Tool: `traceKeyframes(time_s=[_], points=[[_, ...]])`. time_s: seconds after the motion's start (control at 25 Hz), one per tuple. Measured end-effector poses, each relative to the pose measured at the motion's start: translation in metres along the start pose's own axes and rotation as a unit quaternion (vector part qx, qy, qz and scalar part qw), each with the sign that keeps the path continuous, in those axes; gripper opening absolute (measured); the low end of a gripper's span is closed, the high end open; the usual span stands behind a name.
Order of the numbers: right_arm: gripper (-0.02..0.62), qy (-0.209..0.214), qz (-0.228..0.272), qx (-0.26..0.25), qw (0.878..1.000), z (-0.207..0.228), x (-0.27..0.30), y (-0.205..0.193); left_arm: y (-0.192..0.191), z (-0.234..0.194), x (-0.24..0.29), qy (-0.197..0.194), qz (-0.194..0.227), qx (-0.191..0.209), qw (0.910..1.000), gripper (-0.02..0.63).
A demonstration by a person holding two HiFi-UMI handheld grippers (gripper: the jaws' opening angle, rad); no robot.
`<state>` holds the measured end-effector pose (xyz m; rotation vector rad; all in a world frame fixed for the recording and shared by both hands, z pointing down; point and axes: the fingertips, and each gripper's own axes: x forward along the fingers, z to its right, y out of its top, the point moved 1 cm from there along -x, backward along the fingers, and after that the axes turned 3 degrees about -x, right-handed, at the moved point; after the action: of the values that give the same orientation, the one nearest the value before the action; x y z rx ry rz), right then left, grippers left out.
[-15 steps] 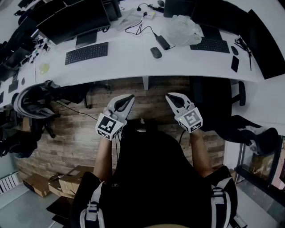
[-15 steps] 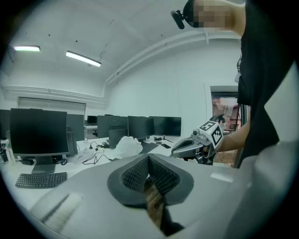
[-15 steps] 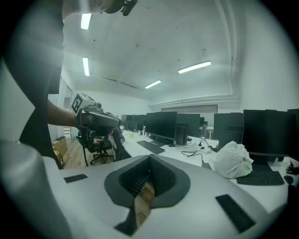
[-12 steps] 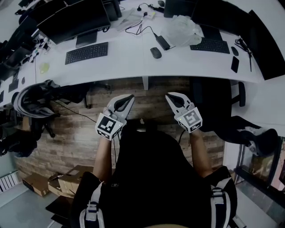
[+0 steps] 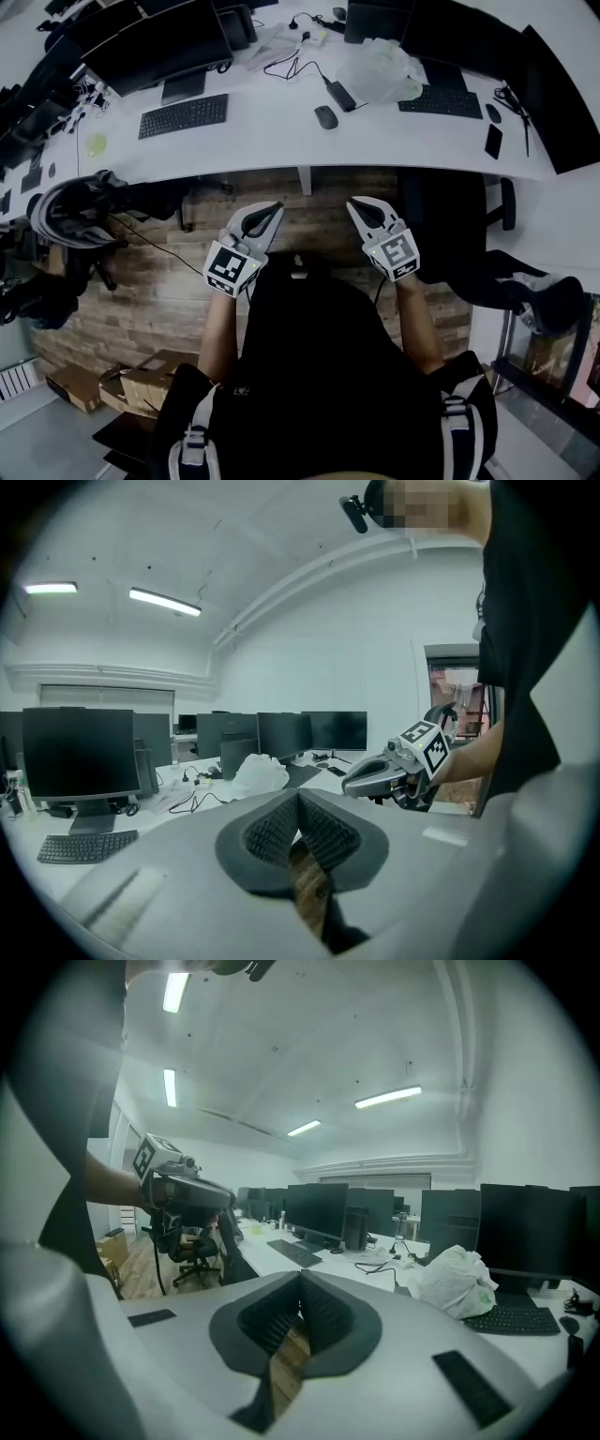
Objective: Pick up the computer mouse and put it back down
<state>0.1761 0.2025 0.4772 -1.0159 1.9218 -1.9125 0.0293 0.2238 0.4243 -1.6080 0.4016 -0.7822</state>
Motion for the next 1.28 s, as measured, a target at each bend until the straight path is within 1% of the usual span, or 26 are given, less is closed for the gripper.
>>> traceKeyframes(time_s=[0.28,0.48,0.52,0.56,0.64,0.8,1.0,1.16,1.28], points=[[0.003,0.010,0.000,0.003,1.000,-0.002,-0.001,-0.003,-0.004,0.003,0.002,0.008,-0.004,-0.003,1.0000,-0.002],[0.011,0.007,0.000,0.005,1.000,-0.005,-0.002,-0.002,-0.014,0.008,0.002,0.003,-0.023,-0.003,0.9997,0.028],[0.023,0.008,0.002,0.005,1.000,-0.005,-0.002,-0.002,-0.014,0.008,0.002,0.002,-0.023,-0.004,0.9997,0.034],[0.040,0.010,0.003,0.003,1.000,-0.006,-0.002,-0.001,-0.014,0.008,0.002,0.003,-0.022,-0.006,0.9997,0.042],[0.102,0.016,0.003,-0.002,1.000,-0.007,-0.002,-0.001,-0.016,0.007,0.003,0.007,-0.022,-0.007,0.9997,0.063],[0.184,0.021,-0.005,-0.014,1.000,-0.008,-0.005,-0.004,-0.017,0.008,0.004,0.008,-0.022,-0.011,0.9997,0.124],[0.285,0.024,0.005,-0.019,1.000,-0.009,-0.005,-0.001,-0.015,0.007,0.005,0.009,-0.016,-0.021,0.9996,0.229],[0.379,0.030,-0.002,-0.038,0.999,-0.012,-0.001,-0.007,-0.016,0.006,0.003,0.009,-0.017,-0.025,0.9995,0.282],[0.397,0.034,-0.003,-0.044,0.998,-0.015,0.004,-0.006,-0.019,0.006,0.000,0.010,-0.021,-0.025,0.9994,0.298]])
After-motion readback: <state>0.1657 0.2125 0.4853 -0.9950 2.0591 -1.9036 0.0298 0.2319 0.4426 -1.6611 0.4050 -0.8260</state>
